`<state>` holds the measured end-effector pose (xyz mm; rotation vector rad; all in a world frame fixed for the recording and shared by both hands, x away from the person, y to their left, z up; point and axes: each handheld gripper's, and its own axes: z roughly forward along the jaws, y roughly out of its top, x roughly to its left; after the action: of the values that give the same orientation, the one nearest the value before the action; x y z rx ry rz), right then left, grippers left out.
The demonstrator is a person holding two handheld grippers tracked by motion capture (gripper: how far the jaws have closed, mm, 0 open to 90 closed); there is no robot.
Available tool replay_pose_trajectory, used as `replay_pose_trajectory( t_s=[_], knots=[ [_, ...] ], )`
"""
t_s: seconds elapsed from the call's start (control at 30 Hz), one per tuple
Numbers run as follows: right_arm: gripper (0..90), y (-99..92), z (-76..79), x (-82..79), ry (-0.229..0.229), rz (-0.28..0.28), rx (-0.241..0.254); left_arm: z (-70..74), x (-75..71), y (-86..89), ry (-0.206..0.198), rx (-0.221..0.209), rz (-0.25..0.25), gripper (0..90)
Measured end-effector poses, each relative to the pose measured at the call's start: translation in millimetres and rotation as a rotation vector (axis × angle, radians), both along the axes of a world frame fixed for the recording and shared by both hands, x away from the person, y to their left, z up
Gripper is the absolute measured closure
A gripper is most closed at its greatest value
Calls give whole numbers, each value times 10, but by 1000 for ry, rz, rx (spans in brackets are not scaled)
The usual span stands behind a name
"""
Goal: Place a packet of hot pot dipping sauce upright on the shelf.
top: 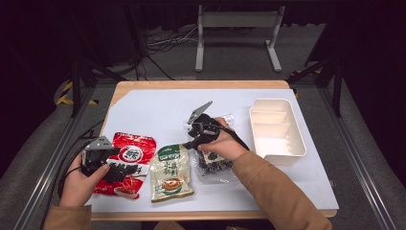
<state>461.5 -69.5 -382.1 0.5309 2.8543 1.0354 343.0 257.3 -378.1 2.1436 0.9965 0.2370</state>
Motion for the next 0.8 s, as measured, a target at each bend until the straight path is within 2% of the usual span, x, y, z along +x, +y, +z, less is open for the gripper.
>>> replay_pose_trajectory(
  t_s=[0.37, 0.67, 0.8],
  knots=[
    [401, 168, -196, 58, 34, 22, -31, -5, -5, 8, 4, 5, -1, 52],
    [389, 286, -296, 62, 49, 45, -42, -23, -34, 16, 12, 9, 4, 51],
    [377, 342, -335, 64, 72, 54, -59, -23, -51, 27, 16, 9, 7, 50]
  ],
)
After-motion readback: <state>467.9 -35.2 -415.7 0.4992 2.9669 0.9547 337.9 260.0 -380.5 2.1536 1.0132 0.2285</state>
